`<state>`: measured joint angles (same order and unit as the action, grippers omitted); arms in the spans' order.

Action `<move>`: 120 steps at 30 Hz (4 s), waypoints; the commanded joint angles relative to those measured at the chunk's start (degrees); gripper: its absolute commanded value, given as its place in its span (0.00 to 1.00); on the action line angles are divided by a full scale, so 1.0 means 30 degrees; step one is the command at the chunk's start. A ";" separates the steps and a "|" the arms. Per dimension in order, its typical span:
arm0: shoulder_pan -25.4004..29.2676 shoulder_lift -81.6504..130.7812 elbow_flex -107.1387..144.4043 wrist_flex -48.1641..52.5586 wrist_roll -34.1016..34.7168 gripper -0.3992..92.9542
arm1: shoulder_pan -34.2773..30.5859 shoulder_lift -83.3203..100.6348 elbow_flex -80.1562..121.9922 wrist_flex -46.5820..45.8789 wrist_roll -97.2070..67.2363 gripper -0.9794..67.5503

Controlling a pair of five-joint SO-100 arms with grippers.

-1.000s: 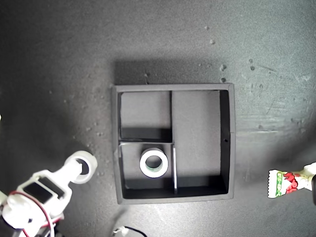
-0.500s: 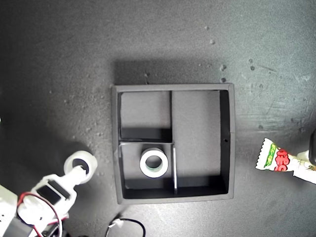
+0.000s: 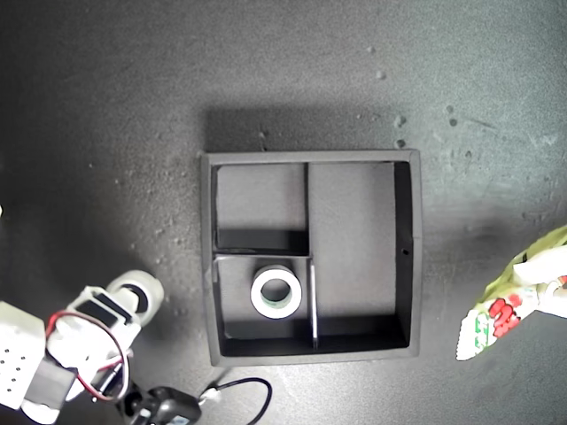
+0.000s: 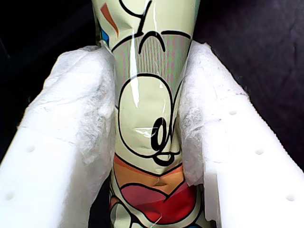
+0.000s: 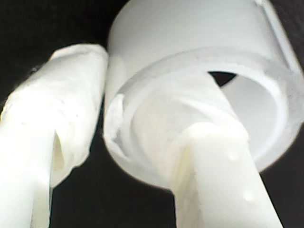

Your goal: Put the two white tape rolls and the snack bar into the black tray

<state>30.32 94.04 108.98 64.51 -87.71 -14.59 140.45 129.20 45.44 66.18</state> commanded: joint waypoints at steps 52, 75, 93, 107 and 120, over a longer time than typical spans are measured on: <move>-0.8965 -1.1807 -2.5957 1.3535 0.9521 0.18 | 0.1113 -1.8838 -1.9043 0.6357 -1.5850 0.36; -0.5947 1.9629 1.2451 0.0732 0.2139 0.01 | 0.3252 0.5918 0.2578 0.7031 0.5479 0.01; -0.5508 3.3281 2.1914 0.2402 0.1084 0.00 | 0.4482 1.7168 1.6582 0.4658 0.3691 0.00; -0.5977 3.3281 2.3613 0.2988 0.1113 0.01 | 0.4219 1.7139 1.6611 1.0313 0.4600 0.02; -0.5918 3.3281 2.3613 0.5039 0.4980 0.01 | 0.4453 1.7139 1.6611 1.0459 0.1523 0.02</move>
<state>12.83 191.16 176.66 77.52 -74.09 -1.14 191.51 178.33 76.73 82.09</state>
